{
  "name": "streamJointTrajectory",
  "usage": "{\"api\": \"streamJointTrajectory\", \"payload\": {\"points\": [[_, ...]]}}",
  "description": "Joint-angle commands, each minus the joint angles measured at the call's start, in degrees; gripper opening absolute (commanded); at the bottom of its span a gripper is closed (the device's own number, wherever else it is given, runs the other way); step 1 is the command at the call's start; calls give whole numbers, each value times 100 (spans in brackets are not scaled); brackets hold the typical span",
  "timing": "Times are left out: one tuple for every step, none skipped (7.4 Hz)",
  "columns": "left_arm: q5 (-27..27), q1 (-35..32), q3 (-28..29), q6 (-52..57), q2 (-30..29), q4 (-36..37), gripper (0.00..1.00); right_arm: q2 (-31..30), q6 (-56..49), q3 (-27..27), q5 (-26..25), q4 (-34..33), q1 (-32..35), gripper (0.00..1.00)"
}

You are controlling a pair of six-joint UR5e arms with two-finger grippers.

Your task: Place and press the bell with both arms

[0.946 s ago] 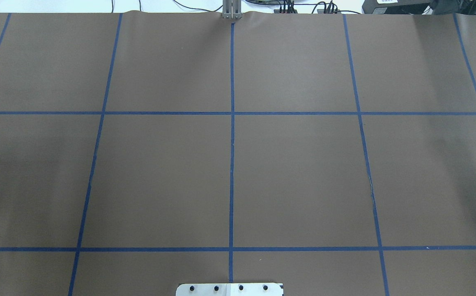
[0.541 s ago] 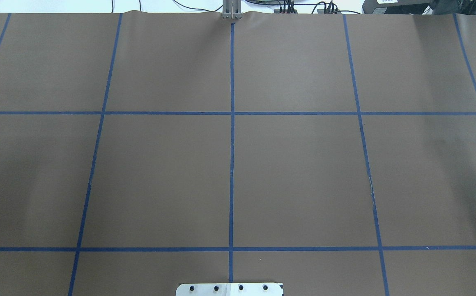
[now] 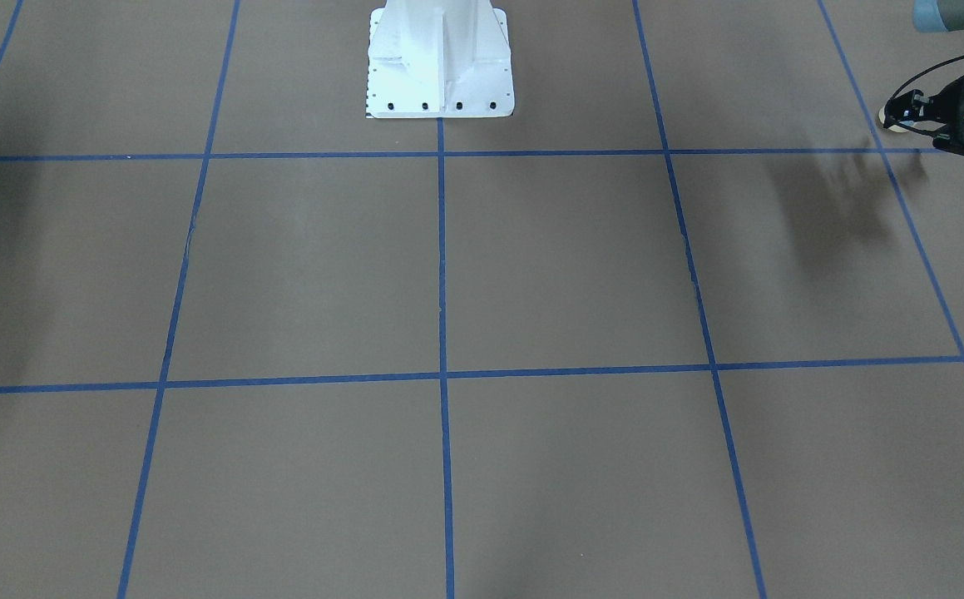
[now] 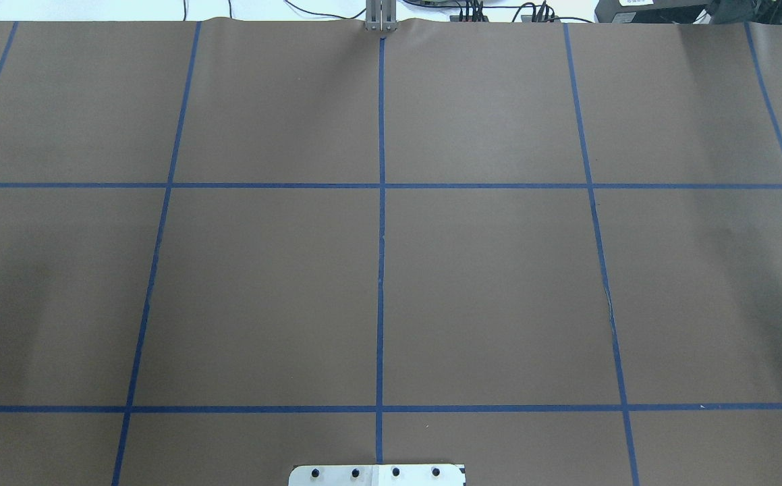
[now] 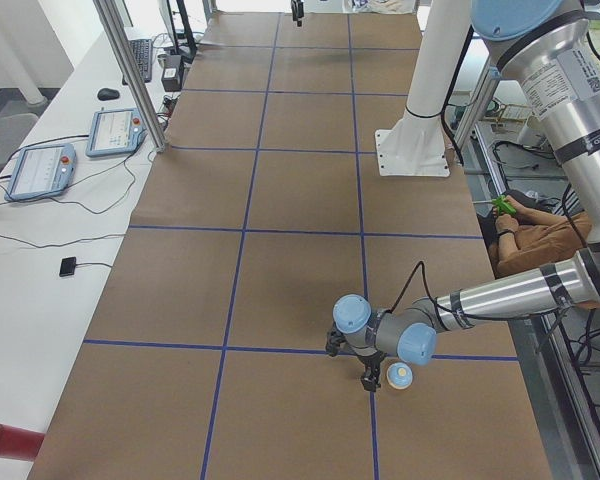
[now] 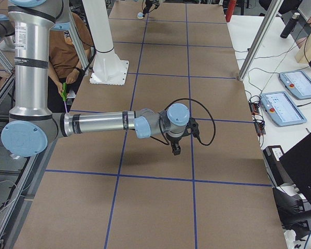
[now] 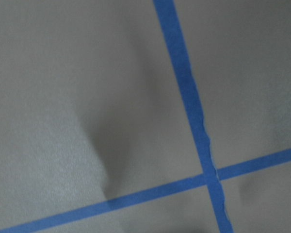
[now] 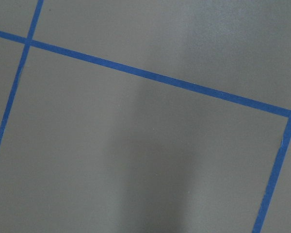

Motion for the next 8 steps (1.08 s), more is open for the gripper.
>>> {"api": "streamJointTrajectory", "payload": {"points": [[-154, 212, 1, -751, 51, -5, 100, -1, 1, -1, 3, 1, -4, 100], [-162, 230, 9, -832, 165, -5, 100, -1, 1, -1, 12, 10, -4, 100], [-162, 256, 53, -893, 183, -5, 100, -1, 1, -1, 4, 10, -4, 100], [-162, 308, 166, -876, 183, -22, 100, -1, 1, -1, 12, 10, -4, 100], [-162, 344, 176, -885, 175, -23, 100, -1, 1, -1, 4, 10, -4, 100], [-162, 370, 220, -894, 131, -23, 100, -1, -8, -1, 4, 10, -4, 100], [-162, 405, 229, -903, 104, -23, 100, -1, 1, -1, 3, 1, -4, 100], [-162, 484, 247, -929, 61, -14, 100, -1, 1, -1, 3, 1, -13, 100]]}}
